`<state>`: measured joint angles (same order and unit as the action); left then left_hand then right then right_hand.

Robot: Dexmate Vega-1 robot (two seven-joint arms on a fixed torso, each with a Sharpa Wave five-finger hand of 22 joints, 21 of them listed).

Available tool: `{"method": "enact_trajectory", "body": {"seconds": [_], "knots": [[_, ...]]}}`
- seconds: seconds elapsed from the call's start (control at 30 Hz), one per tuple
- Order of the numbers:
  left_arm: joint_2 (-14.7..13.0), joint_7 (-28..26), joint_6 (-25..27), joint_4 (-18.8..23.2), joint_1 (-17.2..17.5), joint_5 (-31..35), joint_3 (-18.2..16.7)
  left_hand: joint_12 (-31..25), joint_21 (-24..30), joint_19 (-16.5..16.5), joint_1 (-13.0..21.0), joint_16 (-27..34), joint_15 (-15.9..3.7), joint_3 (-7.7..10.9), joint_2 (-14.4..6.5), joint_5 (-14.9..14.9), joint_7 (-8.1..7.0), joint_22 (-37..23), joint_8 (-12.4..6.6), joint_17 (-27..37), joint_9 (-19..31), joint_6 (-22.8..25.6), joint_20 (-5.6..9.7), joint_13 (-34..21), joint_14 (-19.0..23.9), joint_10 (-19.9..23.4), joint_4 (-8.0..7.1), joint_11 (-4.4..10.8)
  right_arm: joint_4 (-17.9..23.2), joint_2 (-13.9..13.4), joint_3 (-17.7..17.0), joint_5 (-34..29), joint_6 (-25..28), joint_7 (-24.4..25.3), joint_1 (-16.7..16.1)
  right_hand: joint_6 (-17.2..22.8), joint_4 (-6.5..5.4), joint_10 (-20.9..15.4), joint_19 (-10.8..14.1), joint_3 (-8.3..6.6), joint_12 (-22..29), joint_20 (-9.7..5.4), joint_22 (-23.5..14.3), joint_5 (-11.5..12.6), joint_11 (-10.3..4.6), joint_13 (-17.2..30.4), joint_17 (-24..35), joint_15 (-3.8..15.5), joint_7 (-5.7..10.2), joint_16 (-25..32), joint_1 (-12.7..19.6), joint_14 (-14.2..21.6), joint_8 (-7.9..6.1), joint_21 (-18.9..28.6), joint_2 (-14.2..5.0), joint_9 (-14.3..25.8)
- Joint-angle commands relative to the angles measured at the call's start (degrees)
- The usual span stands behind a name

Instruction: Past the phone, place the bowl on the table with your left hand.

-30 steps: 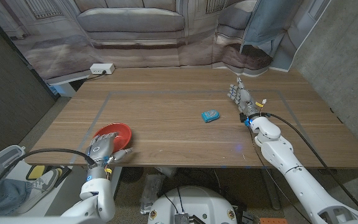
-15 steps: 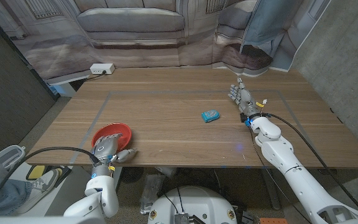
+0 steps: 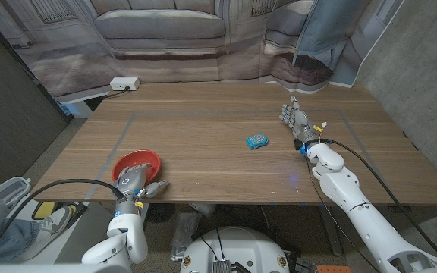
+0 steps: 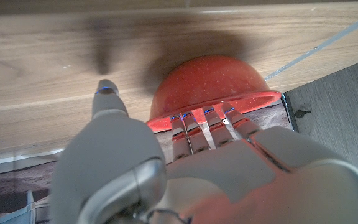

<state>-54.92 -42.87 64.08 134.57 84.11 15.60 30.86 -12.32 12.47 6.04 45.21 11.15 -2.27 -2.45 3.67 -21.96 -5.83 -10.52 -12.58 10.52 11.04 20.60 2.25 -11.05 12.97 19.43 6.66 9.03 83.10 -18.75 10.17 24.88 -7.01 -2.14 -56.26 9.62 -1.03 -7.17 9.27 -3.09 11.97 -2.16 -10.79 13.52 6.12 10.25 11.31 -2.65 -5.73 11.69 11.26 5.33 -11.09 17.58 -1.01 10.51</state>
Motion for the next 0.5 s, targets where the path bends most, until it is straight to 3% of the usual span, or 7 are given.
{"method": "enact_trajectory", "body": {"seconds": [0.03, 0.43, 0.5], "knots": [[0.9, -2.3, 0.0, -0.8, -0.2, -0.4, 0.7, -0.4, 0.2, 0.8, 1.2, 0.6, -5.03, -0.27, -0.2, -0.4, 0.08, -0.2, -0.43, 0.2, 0.2, 1.0, 2.18, -0.3, 1.3, 1.1, 0.24, 0.04, -0.9, 0.2, 0.1, -0.2, 0.0, -0.6, 0.2, 0.1, 0.19, -0.4, 0.7, -0.01, -0.1, -1.89, -0.2, 0.0, -0.01, 0.2, 0.2, 0.09, 0.10, -0.1, 0.5, 0.5, -0.12, 0.0, -0.31, 0.1], [1.0, -3.0, -0.2, -1.3, -0.6, -0.4, 1.1, -1.1, 1.6, 4.8, 4.7, 1.4, -5.86, 0.50, -2.8, -0.9, -0.55, -0.6, -1.40, 0.3, 0.2, 4.9, 3.52, -0.3, 5.3, 5.1, 0.68, 1.15, -1.0, 0.5, 0.1, -0.3, 0.4, -0.6, 0.2, 0.1, 0.22, -0.4, 0.7, 0.05, -0.1, -1.90, -0.2, 0.0, 0.01, 0.2, 0.2, 0.09, 0.07, -0.1, 0.5, 0.5, -0.13, -0.2, -0.34, 0.1], [0.8, -3.0, -0.3, -1.4, -0.8, -0.3, 1.3, -1.1, 1.8, 5.2, 5.0, 1.5, -5.90, 0.53, -2.9, -1.0, -0.43, -0.6, -1.43, 0.3, 0.2, 5.2, 3.61, -0.3, 5.7, 5.2, 0.71, 0.77, -0.9, 0.6, 0.0, -0.3, 0.5, -0.5, 0.1, 0.1, 0.23, -0.4, 0.7, 0.06, -0.1, -1.89, -0.2, 0.0, 0.06, 0.2, 0.2, 0.07, 0.09, -0.1, 0.5, 0.5, -0.12, -0.2, -0.34, 0.1]]}}
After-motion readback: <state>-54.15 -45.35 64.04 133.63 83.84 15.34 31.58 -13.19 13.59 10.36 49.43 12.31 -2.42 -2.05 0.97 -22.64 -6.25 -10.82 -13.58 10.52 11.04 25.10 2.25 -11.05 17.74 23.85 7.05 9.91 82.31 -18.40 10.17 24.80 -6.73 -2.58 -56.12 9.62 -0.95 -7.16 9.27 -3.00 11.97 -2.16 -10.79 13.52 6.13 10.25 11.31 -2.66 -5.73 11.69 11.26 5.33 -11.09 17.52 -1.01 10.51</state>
